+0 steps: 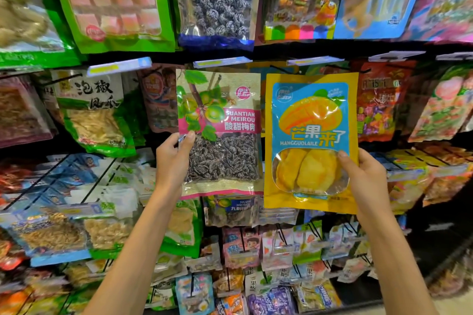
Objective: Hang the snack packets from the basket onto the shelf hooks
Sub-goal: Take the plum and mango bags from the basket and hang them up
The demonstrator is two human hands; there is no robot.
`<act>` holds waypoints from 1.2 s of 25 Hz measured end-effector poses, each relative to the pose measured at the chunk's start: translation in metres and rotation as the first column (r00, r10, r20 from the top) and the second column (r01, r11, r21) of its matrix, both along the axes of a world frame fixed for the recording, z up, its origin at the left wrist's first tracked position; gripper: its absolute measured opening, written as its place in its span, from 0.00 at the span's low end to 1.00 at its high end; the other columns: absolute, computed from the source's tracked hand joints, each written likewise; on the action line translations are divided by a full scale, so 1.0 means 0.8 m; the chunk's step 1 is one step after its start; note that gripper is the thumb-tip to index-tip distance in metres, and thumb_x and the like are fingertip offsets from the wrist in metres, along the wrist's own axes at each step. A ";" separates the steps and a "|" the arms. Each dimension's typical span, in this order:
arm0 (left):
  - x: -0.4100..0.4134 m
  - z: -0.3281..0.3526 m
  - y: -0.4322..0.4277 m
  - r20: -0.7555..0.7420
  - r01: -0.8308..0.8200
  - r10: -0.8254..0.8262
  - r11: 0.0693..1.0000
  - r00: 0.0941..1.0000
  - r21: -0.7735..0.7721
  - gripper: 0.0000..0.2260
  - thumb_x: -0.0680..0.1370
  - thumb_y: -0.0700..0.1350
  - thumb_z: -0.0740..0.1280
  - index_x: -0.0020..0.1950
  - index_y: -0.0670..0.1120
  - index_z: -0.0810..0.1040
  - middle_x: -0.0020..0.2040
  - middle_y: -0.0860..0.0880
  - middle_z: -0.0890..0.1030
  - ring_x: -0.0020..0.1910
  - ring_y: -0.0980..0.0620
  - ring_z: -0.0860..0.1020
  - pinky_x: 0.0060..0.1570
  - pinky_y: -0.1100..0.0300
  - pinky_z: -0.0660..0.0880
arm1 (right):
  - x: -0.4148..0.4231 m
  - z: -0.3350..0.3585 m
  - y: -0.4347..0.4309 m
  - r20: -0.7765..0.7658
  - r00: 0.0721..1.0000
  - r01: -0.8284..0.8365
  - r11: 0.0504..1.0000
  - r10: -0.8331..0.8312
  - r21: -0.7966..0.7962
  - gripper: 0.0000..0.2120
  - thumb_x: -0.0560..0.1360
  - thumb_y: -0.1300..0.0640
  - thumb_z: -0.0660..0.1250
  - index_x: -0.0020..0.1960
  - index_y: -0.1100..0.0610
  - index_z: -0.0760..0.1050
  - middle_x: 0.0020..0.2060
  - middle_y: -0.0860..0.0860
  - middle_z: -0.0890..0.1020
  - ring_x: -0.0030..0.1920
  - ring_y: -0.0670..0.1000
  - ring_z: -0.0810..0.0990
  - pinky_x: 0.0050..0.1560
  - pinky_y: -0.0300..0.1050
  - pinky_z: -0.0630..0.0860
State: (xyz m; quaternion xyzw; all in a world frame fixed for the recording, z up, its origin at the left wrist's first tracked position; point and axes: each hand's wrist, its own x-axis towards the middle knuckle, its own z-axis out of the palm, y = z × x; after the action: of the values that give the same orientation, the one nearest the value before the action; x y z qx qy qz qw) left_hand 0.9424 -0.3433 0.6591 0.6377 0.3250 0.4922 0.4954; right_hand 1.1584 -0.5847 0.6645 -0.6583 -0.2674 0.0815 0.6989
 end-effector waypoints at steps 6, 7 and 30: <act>0.011 -0.006 0.018 0.007 0.016 -0.015 1.000 1.000 -0.009 0.14 0.80 0.54 0.65 0.56 0.45 0.80 0.48 0.54 0.81 0.48 0.61 0.76 0.50 0.62 0.70 | 0.028 0.011 0.027 0.055 0.998 0.017 0.999 -0.016 -0.034 0.07 0.81 0.54 0.63 0.48 0.43 0.78 0.46 0.46 0.84 0.51 0.55 0.83 0.52 0.57 0.80; 0.013 -0.006 0.021 0.002 0.012 -0.012 1.000 1.000 -0.012 0.14 0.80 0.54 0.65 0.56 0.45 0.80 0.46 0.56 0.80 0.46 0.62 0.76 0.50 0.62 0.69 | 0.033 0.012 0.031 0.058 0.998 0.011 0.999 -0.009 -0.031 0.08 0.81 0.54 0.64 0.48 0.44 0.78 0.46 0.47 0.84 0.51 0.55 0.83 0.53 0.56 0.80; 0.108 -0.015 0.080 0.042 -0.259 0.262 0.964 0.964 -0.059 0.08 0.82 0.47 0.64 0.56 0.45 0.78 0.52 0.47 0.80 0.52 0.50 0.76 0.51 0.59 0.67 | 0.161 -0.004 0.169 -0.003 0.982 -0.187 0.977 0.188 -0.098 0.07 0.82 0.56 0.61 0.57 0.58 0.74 0.45 0.54 0.83 0.31 0.54 0.80 0.26 0.44 0.78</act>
State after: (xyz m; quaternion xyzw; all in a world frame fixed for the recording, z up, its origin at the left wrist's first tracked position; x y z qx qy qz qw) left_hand 1.0289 -0.2793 0.6470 0.5638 0.4065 0.5599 0.4510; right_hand 1.2876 -0.4494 0.6613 -0.6640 -0.3260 0.1581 0.6541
